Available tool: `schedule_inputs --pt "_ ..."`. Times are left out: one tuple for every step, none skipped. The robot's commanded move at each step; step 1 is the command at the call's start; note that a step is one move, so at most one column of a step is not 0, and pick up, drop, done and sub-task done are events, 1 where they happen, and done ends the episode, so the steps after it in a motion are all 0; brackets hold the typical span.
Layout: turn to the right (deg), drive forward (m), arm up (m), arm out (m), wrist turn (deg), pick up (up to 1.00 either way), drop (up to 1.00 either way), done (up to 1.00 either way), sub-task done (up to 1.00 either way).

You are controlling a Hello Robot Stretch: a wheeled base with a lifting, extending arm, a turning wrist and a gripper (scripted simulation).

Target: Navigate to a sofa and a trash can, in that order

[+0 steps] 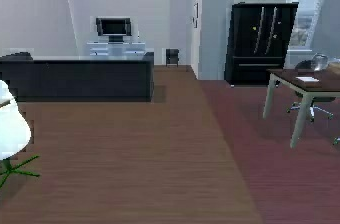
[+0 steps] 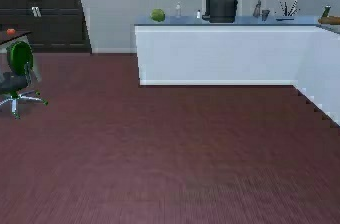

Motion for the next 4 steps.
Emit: schedule_inputs --pt "0.0 1.00 0.00 0.00 0.0 0.00 0.00 0.00 0.00" --pt "0.0 1.00 0.00 0.00 0.0 0.00 0.00 0.00 0.00" --pt "0.0 0.70 0.00 0.00 0.0 0.00 0.00 0.00 0.00" --pt "-45.0 0.00 0.00 0.00 0.0 0.00 0.00 0.00 0.00"
